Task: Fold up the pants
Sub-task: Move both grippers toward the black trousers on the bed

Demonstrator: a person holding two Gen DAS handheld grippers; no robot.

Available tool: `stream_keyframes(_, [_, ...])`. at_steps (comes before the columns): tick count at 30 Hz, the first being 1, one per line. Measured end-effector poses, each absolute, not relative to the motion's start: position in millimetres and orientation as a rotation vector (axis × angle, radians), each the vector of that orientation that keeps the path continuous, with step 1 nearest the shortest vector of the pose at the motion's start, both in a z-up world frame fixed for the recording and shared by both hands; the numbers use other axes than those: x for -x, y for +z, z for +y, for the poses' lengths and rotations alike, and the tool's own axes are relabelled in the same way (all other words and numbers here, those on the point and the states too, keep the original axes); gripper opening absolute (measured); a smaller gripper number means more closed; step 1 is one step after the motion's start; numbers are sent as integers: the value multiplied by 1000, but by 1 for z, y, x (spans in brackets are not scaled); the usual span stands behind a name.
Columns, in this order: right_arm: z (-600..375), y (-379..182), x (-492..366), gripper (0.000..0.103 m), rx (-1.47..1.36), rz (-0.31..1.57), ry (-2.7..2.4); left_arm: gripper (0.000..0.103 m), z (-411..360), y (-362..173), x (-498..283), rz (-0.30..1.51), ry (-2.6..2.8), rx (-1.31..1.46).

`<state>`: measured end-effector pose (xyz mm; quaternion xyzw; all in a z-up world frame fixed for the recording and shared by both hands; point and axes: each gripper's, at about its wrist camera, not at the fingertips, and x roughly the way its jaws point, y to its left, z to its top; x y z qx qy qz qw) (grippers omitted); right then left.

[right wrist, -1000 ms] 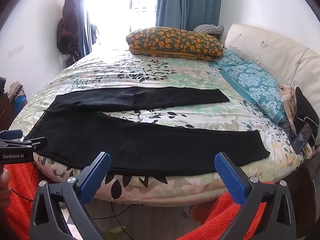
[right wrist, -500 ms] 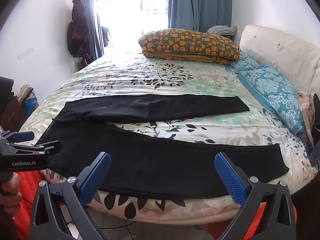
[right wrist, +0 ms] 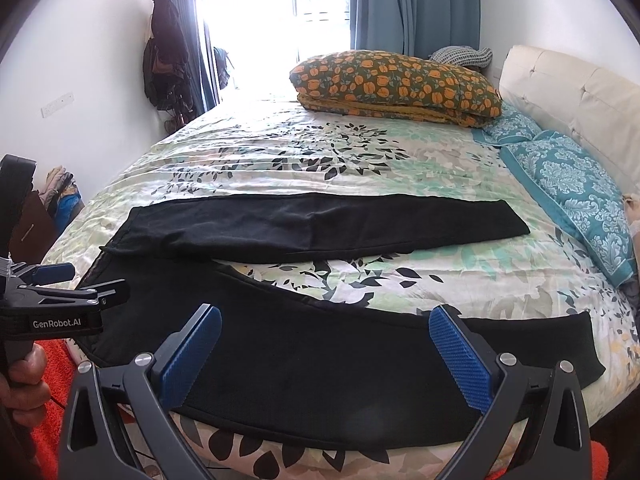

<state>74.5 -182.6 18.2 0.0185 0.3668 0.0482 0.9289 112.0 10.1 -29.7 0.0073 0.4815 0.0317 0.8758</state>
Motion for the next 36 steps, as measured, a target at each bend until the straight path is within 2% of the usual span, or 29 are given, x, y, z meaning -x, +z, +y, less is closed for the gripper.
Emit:
stream_keyframes(11, [-169, 5, -116, 103, -68, 784, 95, 101, 9, -43, -141, 1029, 108, -27])
stream_keyframes(36, [-171, 8, -87, 103, -64, 787, 69, 101, 9, -34, -121, 1022, 120, -67])
